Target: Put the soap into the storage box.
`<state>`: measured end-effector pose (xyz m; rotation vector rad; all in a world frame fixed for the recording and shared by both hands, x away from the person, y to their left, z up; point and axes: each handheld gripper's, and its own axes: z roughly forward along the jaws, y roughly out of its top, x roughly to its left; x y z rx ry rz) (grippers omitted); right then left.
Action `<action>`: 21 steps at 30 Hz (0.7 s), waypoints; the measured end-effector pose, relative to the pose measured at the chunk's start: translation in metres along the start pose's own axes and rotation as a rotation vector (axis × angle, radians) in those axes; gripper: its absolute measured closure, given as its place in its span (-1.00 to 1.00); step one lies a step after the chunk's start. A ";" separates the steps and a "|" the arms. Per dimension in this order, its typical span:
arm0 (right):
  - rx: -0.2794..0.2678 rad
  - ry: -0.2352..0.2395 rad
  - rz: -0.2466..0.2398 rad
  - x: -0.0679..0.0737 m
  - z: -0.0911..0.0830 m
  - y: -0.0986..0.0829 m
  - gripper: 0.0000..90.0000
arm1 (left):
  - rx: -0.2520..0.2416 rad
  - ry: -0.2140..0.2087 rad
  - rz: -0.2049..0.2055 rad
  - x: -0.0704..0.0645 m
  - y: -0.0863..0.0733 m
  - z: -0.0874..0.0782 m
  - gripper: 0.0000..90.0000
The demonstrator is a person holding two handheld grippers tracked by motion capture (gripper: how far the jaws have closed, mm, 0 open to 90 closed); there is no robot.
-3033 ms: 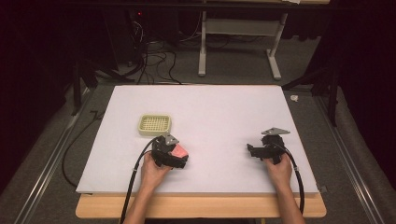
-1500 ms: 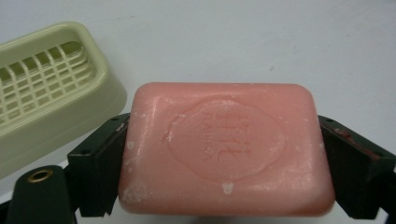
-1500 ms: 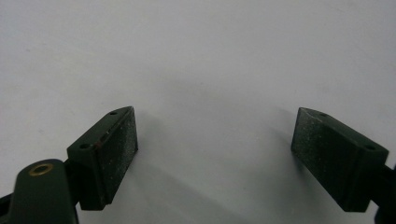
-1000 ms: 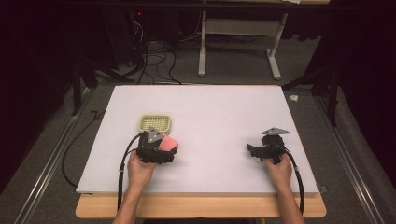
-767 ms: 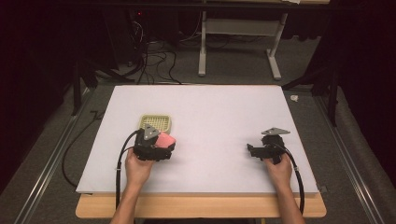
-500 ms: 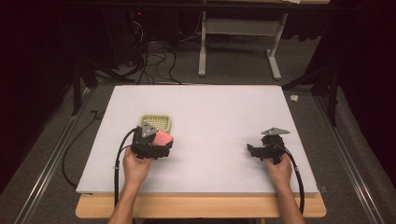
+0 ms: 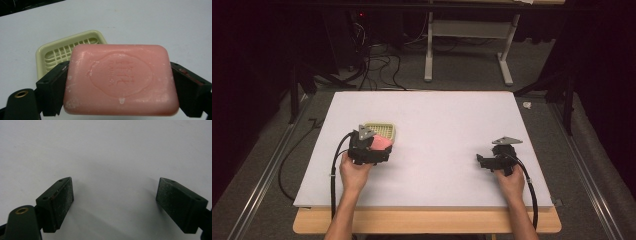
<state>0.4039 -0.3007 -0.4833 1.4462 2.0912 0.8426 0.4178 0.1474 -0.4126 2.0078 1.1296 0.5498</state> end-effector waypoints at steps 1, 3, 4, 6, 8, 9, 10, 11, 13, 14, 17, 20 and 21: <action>0.000 0.000 0.000 0.000 0.000 0.000 -0.66 | 0.000 0.000 0.000 0.000 0.000 0.000 -0.69; -0.002 0.000 0.001 0.000 0.000 0.000 -0.67 | 0.005 0.001 -0.020 0.005 0.001 0.001 -0.69; -0.001 0.001 0.003 0.000 0.000 0.000 -0.67 | 0.011 0.009 -0.020 0.006 0.002 0.002 -0.69; -0.001 0.001 0.003 0.000 0.000 0.000 -0.67 | 0.012 0.012 -0.025 0.008 0.003 0.002 -0.69; -0.001 0.001 0.004 0.000 0.000 0.000 -0.67 | 0.017 0.018 -0.033 0.011 0.007 0.004 -0.69; 0.000 0.001 0.002 0.000 0.000 0.000 -0.67 | 0.020 0.022 -0.032 0.012 0.008 0.005 -0.69; 0.000 0.001 0.002 0.000 0.000 0.000 -0.67 | 0.020 0.026 -0.033 0.012 0.010 0.006 -0.69; 0.000 0.001 0.002 0.000 0.000 0.000 -0.67 | 0.020 0.026 -0.033 0.012 0.010 0.006 -0.69; -0.002 0.001 0.002 0.000 0.000 0.000 -0.67 | 0.025 0.028 -0.042 0.016 0.014 0.009 -0.69; -0.002 0.002 0.002 0.000 0.000 0.000 -0.66 | 0.029 0.031 -0.041 0.017 0.015 0.010 -0.69; -0.002 0.002 0.000 0.000 0.000 0.000 -0.67 | 0.026 0.038 -0.048 0.018 0.019 0.012 -0.69; 0.000 0.002 0.002 0.000 0.000 0.000 -0.67 | 0.025 0.038 -0.054 0.019 0.021 0.014 -0.69; 0.001 0.002 0.002 0.000 0.000 0.000 -0.67 | 0.028 0.033 -0.067 0.022 0.022 0.016 -0.69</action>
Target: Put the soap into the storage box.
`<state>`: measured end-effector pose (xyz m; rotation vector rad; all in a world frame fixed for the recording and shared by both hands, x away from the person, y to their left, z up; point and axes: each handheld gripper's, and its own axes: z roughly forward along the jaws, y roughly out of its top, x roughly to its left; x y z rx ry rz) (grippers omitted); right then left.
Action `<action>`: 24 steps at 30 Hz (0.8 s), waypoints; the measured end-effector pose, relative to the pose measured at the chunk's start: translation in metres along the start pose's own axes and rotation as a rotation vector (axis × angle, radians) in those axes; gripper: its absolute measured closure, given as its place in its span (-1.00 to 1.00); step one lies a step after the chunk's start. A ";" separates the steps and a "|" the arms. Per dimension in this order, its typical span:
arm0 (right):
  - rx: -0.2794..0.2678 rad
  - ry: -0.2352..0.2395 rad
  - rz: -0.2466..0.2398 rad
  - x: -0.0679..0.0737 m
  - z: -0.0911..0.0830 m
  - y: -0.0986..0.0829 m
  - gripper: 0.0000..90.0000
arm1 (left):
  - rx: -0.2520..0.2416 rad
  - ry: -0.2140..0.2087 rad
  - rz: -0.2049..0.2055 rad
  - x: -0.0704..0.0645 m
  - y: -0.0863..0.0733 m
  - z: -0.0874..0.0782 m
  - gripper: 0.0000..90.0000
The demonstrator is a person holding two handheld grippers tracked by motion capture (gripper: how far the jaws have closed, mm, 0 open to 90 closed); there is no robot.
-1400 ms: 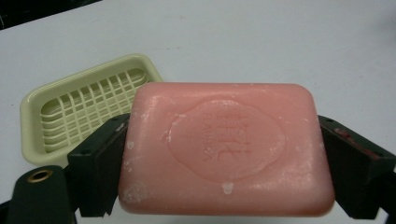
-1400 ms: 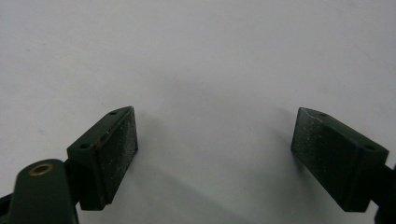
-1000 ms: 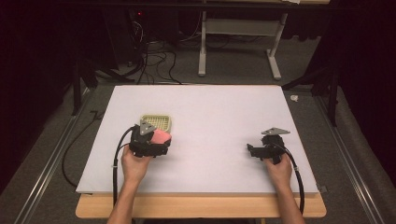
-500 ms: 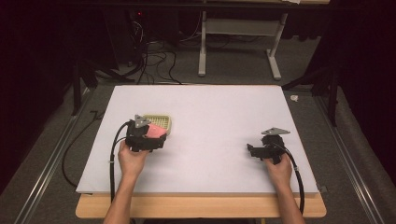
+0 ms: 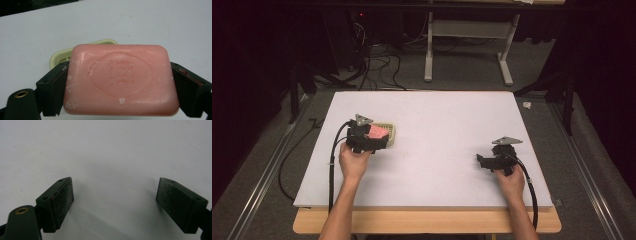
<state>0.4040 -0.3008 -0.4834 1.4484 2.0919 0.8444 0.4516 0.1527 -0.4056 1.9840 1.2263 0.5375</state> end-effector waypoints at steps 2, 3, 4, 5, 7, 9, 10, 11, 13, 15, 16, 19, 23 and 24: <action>0.000 0.000 0.000 0.000 0.000 0.000 -0.67 | 0.005 0.011 -0.005 0.001 0.001 0.003 -0.69; -0.001 0.000 -0.002 0.000 0.000 0.000 -0.67 | 0.005 0.011 -0.005 0.001 0.001 0.003 -0.69; 0.001 0.000 0.003 0.000 0.000 0.000 -0.67 | 0.009 0.009 -0.011 0.003 0.002 0.005 -0.69; 0.001 0.000 0.003 0.000 0.000 0.000 -0.67 | 0.009 0.009 -0.011 0.003 0.002 0.005 -0.69; 0.000 0.000 0.003 0.000 0.000 0.000 -0.66 | 0.013 0.015 -0.011 0.004 0.004 0.007 -0.69; 0.000 0.000 0.001 0.000 0.000 0.000 -0.67 | 0.018 0.020 -0.013 0.005 0.006 0.010 -0.69; 0.001 0.000 0.002 0.000 0.000 0.000 -0.67 | 0.019 0.023 -0.014 0.005 0.006 0.011 -0.69; 0.001 0.000 0.003 0.000 0.000 0.000 -0.67 | 0.024 0.024 -0.015 0.006 0.008 0.012 -0.69; -0.001 0.000 0.003 0.000 0.000 0.000 -0.67 | 0.018 0.023 -0.025 0.006 0.009 0.014 -0.69; 0.000 0.000 0.003 0.000 0.000 0.000 -0.67 | 0.026 0.030 -0.031 0.008 0.011 0.017 -0.69; 0.001 0.000 0.003 0.000 0.000 0.000 -0.67 | 0.029 0.033 -0.033 0.008 0.012 0.018 -0.69; -0.001 0.000 0.003 0.000 0.000 0.000 -0.67 | 0.038 0.036 -0.035 0.009 0.015 0.021 -0.69; 0.000 0.000 0.001 0.000 0.000 0.000 -0.67 | 0.041 0.042 -0.030 0.007 0.019 0.024 -0.69; 0.001 0.000 0.002 0.000 0.000 0.000 -0.67 | 0.035 0.044 -0.034 0.007 0.020 0.025 -0.69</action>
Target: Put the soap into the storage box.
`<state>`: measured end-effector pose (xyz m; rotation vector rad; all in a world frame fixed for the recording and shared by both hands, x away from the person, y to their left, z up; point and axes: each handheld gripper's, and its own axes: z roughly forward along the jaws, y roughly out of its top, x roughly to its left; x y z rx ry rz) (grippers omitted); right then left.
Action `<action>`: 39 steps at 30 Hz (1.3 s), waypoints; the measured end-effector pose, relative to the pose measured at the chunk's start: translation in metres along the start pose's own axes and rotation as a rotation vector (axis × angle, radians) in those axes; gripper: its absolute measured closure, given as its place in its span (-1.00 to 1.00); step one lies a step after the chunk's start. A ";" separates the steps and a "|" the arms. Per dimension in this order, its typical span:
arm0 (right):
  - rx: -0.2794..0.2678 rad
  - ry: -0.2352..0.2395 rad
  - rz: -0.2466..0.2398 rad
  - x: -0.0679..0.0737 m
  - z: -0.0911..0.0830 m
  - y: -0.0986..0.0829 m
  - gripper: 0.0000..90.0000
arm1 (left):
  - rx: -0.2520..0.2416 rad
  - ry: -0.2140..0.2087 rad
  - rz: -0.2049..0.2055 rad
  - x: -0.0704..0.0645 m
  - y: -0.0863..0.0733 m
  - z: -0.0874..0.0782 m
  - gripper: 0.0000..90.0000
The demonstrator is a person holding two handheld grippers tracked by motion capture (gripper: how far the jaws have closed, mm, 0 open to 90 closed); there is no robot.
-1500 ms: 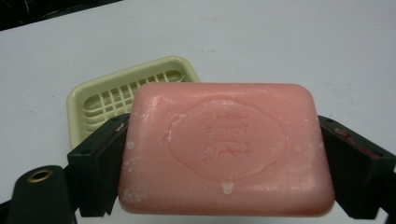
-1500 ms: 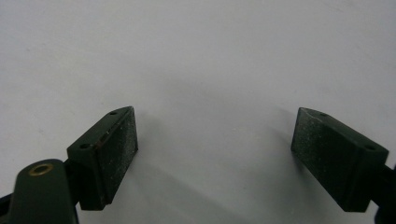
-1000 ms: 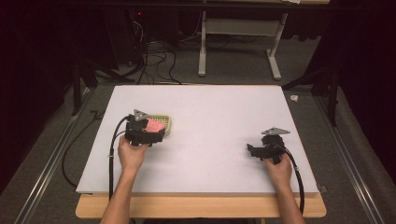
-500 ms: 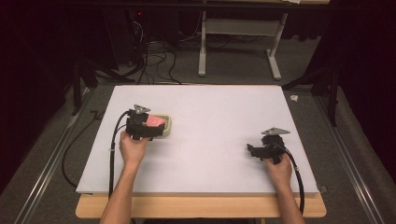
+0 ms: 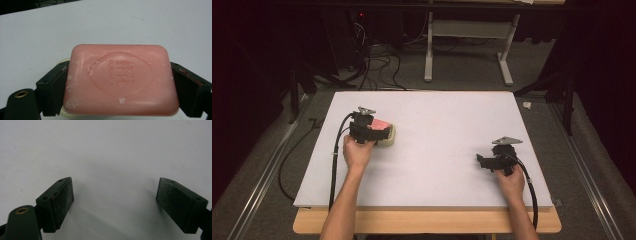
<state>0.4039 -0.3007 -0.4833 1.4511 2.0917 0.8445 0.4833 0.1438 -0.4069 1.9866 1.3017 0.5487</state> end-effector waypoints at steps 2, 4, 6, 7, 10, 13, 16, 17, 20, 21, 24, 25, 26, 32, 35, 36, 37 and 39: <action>0.000 0.000 0.000 0.000 0.000 0.000 -0.67 | 0.002 0.002 -0.007 0.001 0.000 0.003 -0.69; 0.000 0.000 0.000 0.000 0.000 0.000 -0.67 | 0.011 0.009 -0.015 0.002 -0.001 0.007 -0.69; 0.000 0.000 0.000 0.000 0.000 0.000 -0.67 | 0.016 0.013 -0.021 0.003 -0.001 0.009 -0.69; 0.000 0.000 0.000 0.000 0.000 0.000 -0.67 | 0.027 0.020 -0.030 0.005 -0.001 0.014 -0.69; 0.000 -0.001 -0.001 0.000 0.000 0.000 -0.67 | 0.035 0.028 -0.049 0.007 -0.002 0.019 -0.70; 0.000 0.000 -0.001 0.000 0.000 0.000 -0.67 | 0.041 0.038 -0.061 0.008 -0.003 0.024 -0.69; -0.001 -0.001 -0.003 0.000 0.000 0.000 -0.67 | 0.046 0.038 -0.067 0.009 -0.003 0.028 -0.69; -0.001 -0.001 -0.003 0.000 0.000 0.000 -0.67 | 0.050 0.040 -0.070 0.010 -0.003 0.030 -0.69; -0.001 -0.001 -0.003 0.000 0.000 0.000 -0.67 | 0.073 0.052 -0.076 0.011 -0.005 0.038 -0.69; -0.001 -0.001 -0.003 0.000 0.000 0.000 -0.67 | 0.073 0.052 -0.076 0.011 -0.005 0.038 -0.69; -0.001 -0.001 -0.003 0.000 0.000 0.000 -0.67 | 0.087 0.059 -0.089 0.013 -0.007 0.046 -0.69; -0.001 -0.001 -0.002 0.000 0.000 0.000 -0.67 | 0.087 0.059 -0.089 0.013 -0.007 0.046 -0.69; -0.002 0.000 -0.004 0.000 0.000 0.000 -0.67 | 0.093 0.062 -0.092 0.013 -0.008 0.049 -0.70; 0.000 0.000 -0.001 0.000 0.000 0.000 -0.67 | 0.105 0.066 -0.092 0.013 -0.010 0.053 -0.70; -0.001 0.000 -0.003 0.000 0.000 0.000 -0.67 | 0.109 0.069 -0.096 0.013 -0.010 0.056 -0.70; -0.001 0.000 -0.003 0.000 0.000 0.000 -0.67 | 0.109 0.069 -0.096 0.013 -0.010 0.056 -0.70; -0.001 0.000 -0.002 0.000 0.000 0.000 -0.67 | 0.107 0.071 -0.095 0.013 -0.010 0.056 -0.70; -0.001 0.000 0.000 0.000 0.000 0.000 -0.67 | 0.107 0.076 -0.086 0.012 -0.011 0.058 -0.70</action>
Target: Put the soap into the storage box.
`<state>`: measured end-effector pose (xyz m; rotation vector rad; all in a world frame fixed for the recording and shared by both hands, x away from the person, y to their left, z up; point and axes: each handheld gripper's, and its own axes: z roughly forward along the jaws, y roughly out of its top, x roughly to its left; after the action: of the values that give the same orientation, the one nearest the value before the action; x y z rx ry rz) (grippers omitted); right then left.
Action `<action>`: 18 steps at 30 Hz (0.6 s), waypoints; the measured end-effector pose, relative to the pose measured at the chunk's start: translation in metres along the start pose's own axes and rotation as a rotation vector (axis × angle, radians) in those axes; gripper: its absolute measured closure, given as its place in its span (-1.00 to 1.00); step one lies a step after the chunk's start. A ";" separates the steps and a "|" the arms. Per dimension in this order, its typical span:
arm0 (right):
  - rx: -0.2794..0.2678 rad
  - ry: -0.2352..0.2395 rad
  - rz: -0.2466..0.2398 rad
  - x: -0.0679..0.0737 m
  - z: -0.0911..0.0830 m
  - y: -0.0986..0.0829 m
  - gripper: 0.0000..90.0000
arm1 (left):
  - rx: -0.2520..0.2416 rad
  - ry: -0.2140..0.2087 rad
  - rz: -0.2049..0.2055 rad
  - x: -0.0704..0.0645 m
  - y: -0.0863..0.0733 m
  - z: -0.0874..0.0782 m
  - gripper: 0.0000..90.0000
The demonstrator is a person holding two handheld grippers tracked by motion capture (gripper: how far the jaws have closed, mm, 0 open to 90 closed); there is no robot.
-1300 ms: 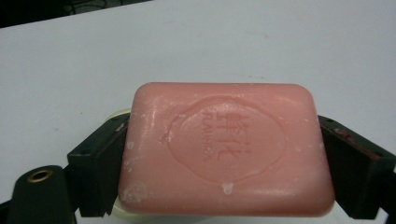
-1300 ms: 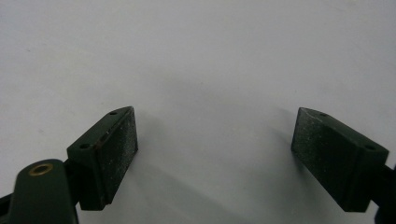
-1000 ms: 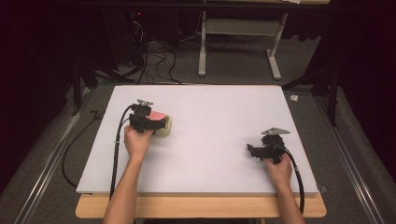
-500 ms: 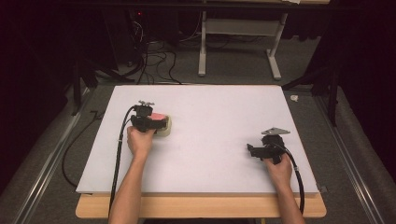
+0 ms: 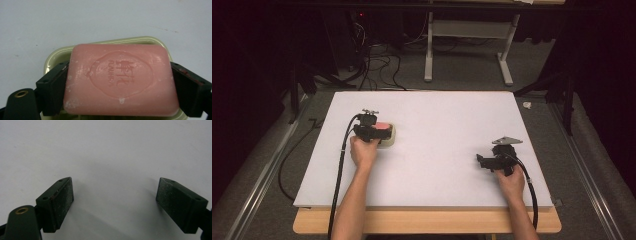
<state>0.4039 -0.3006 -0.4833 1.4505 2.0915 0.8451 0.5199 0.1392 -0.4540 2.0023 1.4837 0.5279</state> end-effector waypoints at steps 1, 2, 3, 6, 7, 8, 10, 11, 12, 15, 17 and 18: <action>0.000 0.000 0.000 0.000 0.000 0.000 -0.67 | 0.003 -0.004 -0.001 0.000 0.000 0.001 -0.70; 0.000 0.000 0.000 0.000 0.000 0.000 -0.67 | 0.011 -0.011 -0.006 0.000 -0.001 0.003 -0.70; 0.000 0.000 0.000 0.000 0.000 0.000 -0.67 | 0.011 -0.011 -0.006 0.000 -0.001 0.003 -0.70; 0.000 0.000 0.000 0.000 0.000 0.000 -0.67 | 0.030 0.001 0.003 -0.001 -0.002 0.006 -0.70; 0.000 0.000 0.000 0.000 0.000 0.000 -0.67 | 0.031 0.004 0.009 -0.001 -0.002 0.007 -0.70; 0.000 0.000 0.000 0.000 0.000 0.000 -0.67 | 0.031 0.005 0.011 -0.001 -0.002 0.006 -0.70; -0.002 0.000 0.000 0.000 0.000 0.000 -0.67 | 0.028 0.000 -0.001 -0.001 -0.002 0.006 -0.70; -0.002 0.000 0.001 0.000 0.000 0.000 -0.67 | 0.028 0.000 -0.001 -0.001 -0.002 0.006 -0.71; -0.002 0.000 0.001 0.000 0.000 0.000 -0.67 | 0.015 -0.006 -0.007 0.000 -0.001 0.005 -0.71; 0.001 0.000 0.000 0.000 0.000 0.000 -0.67 | -0.034 -0.025 -0.024 0.001 0.002 -0.001 -0.79; 0.000 0.000 0.000 0.000 0.000 0.000 -0.67 | -0.045 -0.029 -0.023 0.002 0.002 -0.005 -0.81; 0.000 -0.001 -0.002 0.000 0.000 0.000 -0.67 | -0.047 -0.029 -0.019 0.002 0.002 -0.006 -0.82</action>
<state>0.4039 -0.3008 -0.4834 1.4475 2.0922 0.8440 0.5183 0.1417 -0.4480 1.9496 1.4587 0.5188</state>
